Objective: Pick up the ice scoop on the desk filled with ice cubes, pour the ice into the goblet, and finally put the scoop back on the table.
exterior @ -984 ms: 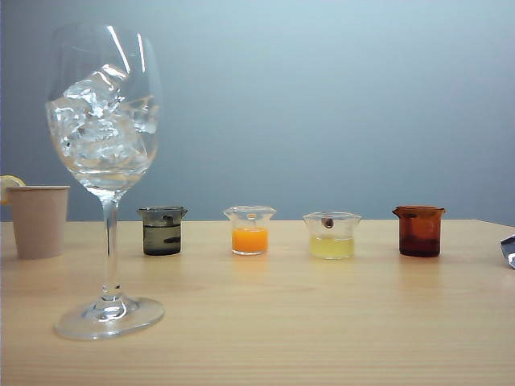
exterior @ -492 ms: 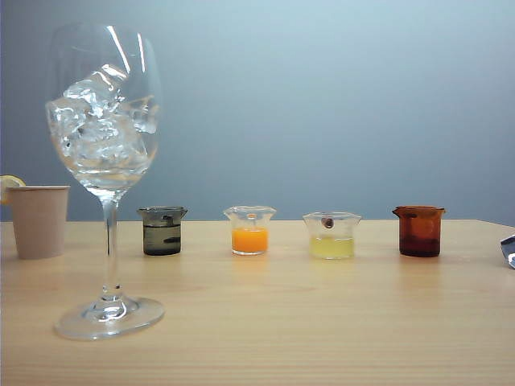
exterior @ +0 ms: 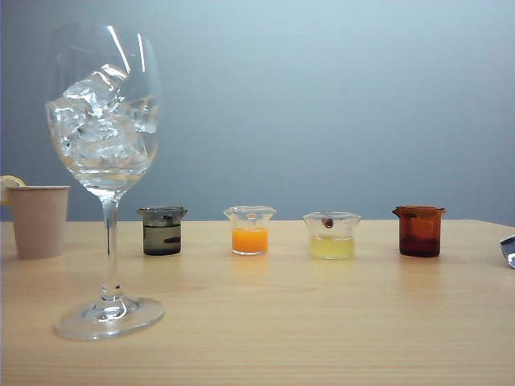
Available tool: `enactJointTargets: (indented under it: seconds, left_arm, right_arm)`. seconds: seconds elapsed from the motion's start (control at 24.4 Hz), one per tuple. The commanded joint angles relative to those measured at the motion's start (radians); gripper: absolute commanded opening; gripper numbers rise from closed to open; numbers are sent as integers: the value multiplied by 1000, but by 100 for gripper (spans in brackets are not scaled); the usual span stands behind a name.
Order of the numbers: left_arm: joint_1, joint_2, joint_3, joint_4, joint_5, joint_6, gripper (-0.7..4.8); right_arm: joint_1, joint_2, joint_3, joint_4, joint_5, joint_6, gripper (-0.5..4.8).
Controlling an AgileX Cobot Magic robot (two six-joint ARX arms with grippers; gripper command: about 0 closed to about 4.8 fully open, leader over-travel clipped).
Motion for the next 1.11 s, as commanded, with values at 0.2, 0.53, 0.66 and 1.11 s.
enactJointTargets:
  seconds: [0.2, 0.53, 0.66, 1.11]
  left_arm:
    - [2, 0, 2, 6, -3, 1, -5]
    - [2, 0, 2, 6, -3, 1, -5]
    - [2, 0, 2, 6, -3, 1, -5]
    - [2, 0, 2, 6, -3, 1, -5]
  right_arm:
    - [0, -2, 5, 13, 2, -1, -5]
    - [0, -2, 4, 16, 5, -8, -5]
    - [-1, -20, -1, 16, 66, -12, -4]
    - [32, -382, -318, 262, 161, -133, -5]
